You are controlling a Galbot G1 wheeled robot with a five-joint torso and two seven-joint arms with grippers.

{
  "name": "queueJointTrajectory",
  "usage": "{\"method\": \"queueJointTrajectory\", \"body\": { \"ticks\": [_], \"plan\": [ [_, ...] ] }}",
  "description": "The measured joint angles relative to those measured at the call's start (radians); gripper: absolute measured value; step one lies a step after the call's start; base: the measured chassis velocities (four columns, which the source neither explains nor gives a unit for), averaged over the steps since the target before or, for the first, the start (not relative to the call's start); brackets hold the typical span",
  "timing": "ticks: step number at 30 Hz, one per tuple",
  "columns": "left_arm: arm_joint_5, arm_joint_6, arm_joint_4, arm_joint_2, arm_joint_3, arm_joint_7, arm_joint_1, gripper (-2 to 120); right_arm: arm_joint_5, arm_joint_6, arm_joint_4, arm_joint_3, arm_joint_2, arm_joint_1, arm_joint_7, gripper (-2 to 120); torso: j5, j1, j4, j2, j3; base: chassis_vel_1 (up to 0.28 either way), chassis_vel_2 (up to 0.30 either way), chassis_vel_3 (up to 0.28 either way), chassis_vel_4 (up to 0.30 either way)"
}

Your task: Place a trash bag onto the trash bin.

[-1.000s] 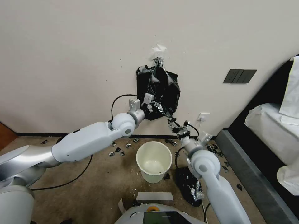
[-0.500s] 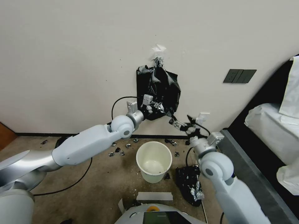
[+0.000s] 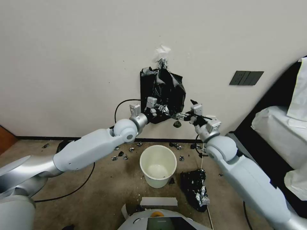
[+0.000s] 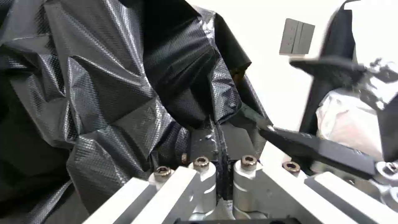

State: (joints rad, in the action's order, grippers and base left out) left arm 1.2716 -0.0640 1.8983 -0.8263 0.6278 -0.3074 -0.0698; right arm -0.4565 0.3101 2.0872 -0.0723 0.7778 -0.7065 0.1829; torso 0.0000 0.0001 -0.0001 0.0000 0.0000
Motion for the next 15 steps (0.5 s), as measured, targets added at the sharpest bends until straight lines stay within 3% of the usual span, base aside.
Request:
{"method": "queueJointTrajectory", "body": {
  "ticks": [15],
  "plan": [
    [0.002, 0.0, 0.021, 0.008, -0.003, -0.003, -0.002, 0, 0.013, -0.016, -0.084, 0.17, -0.062, 0.13, -0.005, 82, 0.0, 0.0, 0.0001, 0.0, 0.0, 0.0, 0.0, 0.0, 0.0]
  ]
}}
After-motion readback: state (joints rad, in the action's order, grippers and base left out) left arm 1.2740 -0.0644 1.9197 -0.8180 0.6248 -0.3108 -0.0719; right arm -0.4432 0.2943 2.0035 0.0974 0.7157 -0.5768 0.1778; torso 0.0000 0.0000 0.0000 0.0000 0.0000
